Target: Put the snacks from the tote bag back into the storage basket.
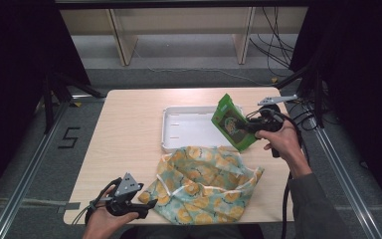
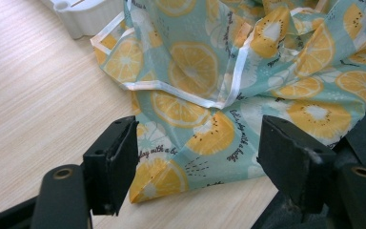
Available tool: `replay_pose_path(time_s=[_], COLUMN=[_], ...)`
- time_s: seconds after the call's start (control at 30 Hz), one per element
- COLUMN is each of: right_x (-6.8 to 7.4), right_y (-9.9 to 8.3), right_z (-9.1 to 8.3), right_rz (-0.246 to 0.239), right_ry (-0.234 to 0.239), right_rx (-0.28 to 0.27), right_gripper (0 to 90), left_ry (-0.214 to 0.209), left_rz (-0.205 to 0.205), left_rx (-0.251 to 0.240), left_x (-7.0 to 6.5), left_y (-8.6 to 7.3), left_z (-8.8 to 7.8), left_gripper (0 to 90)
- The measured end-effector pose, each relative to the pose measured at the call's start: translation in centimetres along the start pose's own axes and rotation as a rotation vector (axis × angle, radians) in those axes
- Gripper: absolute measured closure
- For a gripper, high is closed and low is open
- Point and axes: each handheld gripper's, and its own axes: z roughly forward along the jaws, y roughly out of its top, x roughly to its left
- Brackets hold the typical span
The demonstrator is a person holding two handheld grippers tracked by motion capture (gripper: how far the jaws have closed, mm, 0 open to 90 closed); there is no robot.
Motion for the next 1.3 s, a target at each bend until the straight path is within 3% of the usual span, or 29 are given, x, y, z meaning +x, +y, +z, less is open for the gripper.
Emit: replay_pose_path(time_s=[0.1,0.23,0.27,0.37,0.4,0.47,0.53,0.6,0.67,0.7,0.77,0.8,0.9,0.93,1.0,1.1,1.13,1.3], right_x=[-0.1,-0.3,-0.6,-0.8,-0.7,-0.9,-0.9,-1.1,-1.1,-1.4,-1.4,-1.6,-1.8,-2.0,-1.9,-2.4,-2.4,-2.8], right_y=[-0.1,0.0,0.0,0.1,0.0,0.1,0.1,0.1,0.2,0.3,0.4,0.5,0.8,1.2,1.3,1.7,1.8,2.4], right_z=[0.4,0.7,0.8,1.2,1.4,1.6,1.9,2.2,2.5,2.6,3.1,3.2,3.9,4.4,4.6,5.3,5.7,7.3], right_rz=[0.035,0.066,0.035,0.035,0.059,0.041,0.068,0.068,0.074,0.042,0.078,0.062,0.072,0.076,0.101,0.077,0.096,0.134], right_ry=[-0.015,-0.004,-0.012,-0.017,-0.02,-0.025,-0.023,-0.022,-0.022,-0.041,-0.028,-0.039,-0.043,-0.045,-0.047,-0.06,-0.059,-0.077], right_rx=[-0.02,0.003,0.004,0.006,0.008,0.013,0.008,0.007,0.004,0.007,0.011,0.015,0.008,0.014,0.019,0.01,0.015,0.019], right_gripper=[76.8,76.8,76.8,76.8,76.9,76.9,76.9,76.8,76.9,76.9,76.9,76.8,76.9,76.9,76.9,76.9,76.9,76.9], left_ry=[0.009,0.007,0.014,0.015,0.014,0.005,0.009,0.007,0.007,0.009,0.007,0.004,0.007,0.006,0.003,0.007,0.005,0.003], left_rz=[0.005,0.013,-0.003,-0.005,-0.005,0.039,0.007,0.014,0.04,0.041,0.034,0.024,0.046,0.02,0.019,0.022,0.038,0.018], left_rx=[0.003,0.015,0.001,0.007,0.009,0.027,0.016,0.004,0.028,0.032,0.033,0.035,0.033,0.034,0.032,0.017,0.031,0.022], left_x=[0.0,0.1,0.0,0.0,0.0,0.2,0.0,0.0,0.2,0.2,0.2,0.1,0.3,0.1,0.1,0.0,0.1,0.0], left_y=[0.0,-0.1,-0.1,-0.2,-0.2,-0.1,-0.1,-0.1,-0.1,-0.1,-0.1,-0.2,-0.1,-0.1,-0.1,-0.1,-0.1,-0.2], left_z=[-0.1,-0.2,-0.1,0.0,0.0,-0.2,-0.1,0.0,-0.2,-0.2,-0.2,-0.2,-0.2,-0.2,-0.1,-0.1,-0.2,-0.1], left_gripper=[29.2,28.9,28.9,28.8,28.8,28.8,28.8,28.8,28.7,28.7,28.8,28.8,28.7,28.7,28.7,28.7,28.7,28.7])
